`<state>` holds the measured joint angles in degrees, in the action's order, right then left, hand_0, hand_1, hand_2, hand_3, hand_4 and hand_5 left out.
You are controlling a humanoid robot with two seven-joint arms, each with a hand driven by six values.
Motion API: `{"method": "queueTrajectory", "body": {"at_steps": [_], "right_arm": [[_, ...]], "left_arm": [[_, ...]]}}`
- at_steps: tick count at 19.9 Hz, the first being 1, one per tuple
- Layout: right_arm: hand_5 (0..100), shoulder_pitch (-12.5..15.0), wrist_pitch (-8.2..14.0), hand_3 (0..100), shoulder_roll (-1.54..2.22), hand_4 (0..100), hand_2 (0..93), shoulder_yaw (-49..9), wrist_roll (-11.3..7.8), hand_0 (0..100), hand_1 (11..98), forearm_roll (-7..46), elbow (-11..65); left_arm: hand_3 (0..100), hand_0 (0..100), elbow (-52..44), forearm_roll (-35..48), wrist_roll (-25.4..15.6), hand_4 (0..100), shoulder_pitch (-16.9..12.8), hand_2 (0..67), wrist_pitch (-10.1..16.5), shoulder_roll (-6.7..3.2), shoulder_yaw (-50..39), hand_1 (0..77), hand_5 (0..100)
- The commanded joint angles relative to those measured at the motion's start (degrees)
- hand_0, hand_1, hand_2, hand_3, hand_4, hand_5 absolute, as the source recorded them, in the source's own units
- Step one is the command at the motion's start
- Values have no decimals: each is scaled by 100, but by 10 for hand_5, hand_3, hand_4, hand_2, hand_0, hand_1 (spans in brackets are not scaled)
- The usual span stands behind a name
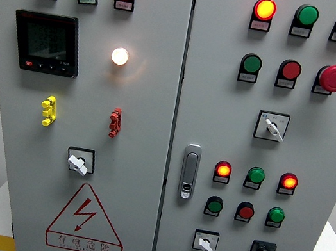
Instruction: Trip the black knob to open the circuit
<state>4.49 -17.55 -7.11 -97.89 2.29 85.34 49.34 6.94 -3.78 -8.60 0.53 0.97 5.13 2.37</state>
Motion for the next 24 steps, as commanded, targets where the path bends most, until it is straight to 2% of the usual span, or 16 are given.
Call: {"method": "queueTrajectory", "body": {"at_steps": [1,5,7,9,10,11,13,14,15,16,18,23,24], "right_arm": [[388,192,260,295,8,233,45,252,26,662,387,-193,986],[500,395,313,346,-1,335,38,516,52,663,401,-211,2235],[539,395,488,377,-1,374,33,613,52,667,405,-220,2631],[575,316,717,413,-27,409,30,692,61,669,410,-220,3001],[599,272,813,438,-62,441,29,718,70,667,418,-220,3133],[611,193,893,453,-71,460,28,736,96,666,422,-220,3325],[685,70,946,516,-71,571,26,788,289,668,437,-220,3607],[704,0,964,535,-71,594,26,841,342,670,438,-220,3713],[725,-79,1051,568,-80,619,26,902,360,674,442,-220,3784],[768,-176,1156,656,-97,702,26,955,386,679,444,-220,3845],[824,-413,1324,704,-106,771,26,1017,500,682,449,-220,3916],[998,-782,1447,835,-115,886,23,1052,588,686,467,-211,3987],[1000,-844,1447,853,-106,902,22,1079,606,689,468,-211,3987]], "left_arm": [[214,0,0,0,-2,67,-1,128,0,-4,1,33,16],[214,0,0,0,-2,67,-1,128,0,-4,1,32,16],[214,0,0,0,-2,67,-1,128,0,-4,1,32,16],[214,0,0,0,-2,67,-1,128,0,-4,1,32,16],[214,0,0,0,-2,67,-1,128,0,-4,1,32,16],[214,0,0,0,-2,67,-1,128,0,5,1,31,16],[214,0,0,0,-2,67,-1,128,0,-4,1,32,16],[214,0,0,0,-2,67,-1,129,0,-4,1,32,16],[214,0,0,0,7,67,-1,129,0,5,1,32,16],[214,0,0,0,7,67,-1,129,0,-3,1,32,16],[214,0,0,0,7,67,-1,129,0,-4,1,32,16],[214,0,0,0,-2,67,-1,129,0,-4,1,31,16],[214,0,0,0,-2,67,-1,129,0,5,1,31,16]]}}
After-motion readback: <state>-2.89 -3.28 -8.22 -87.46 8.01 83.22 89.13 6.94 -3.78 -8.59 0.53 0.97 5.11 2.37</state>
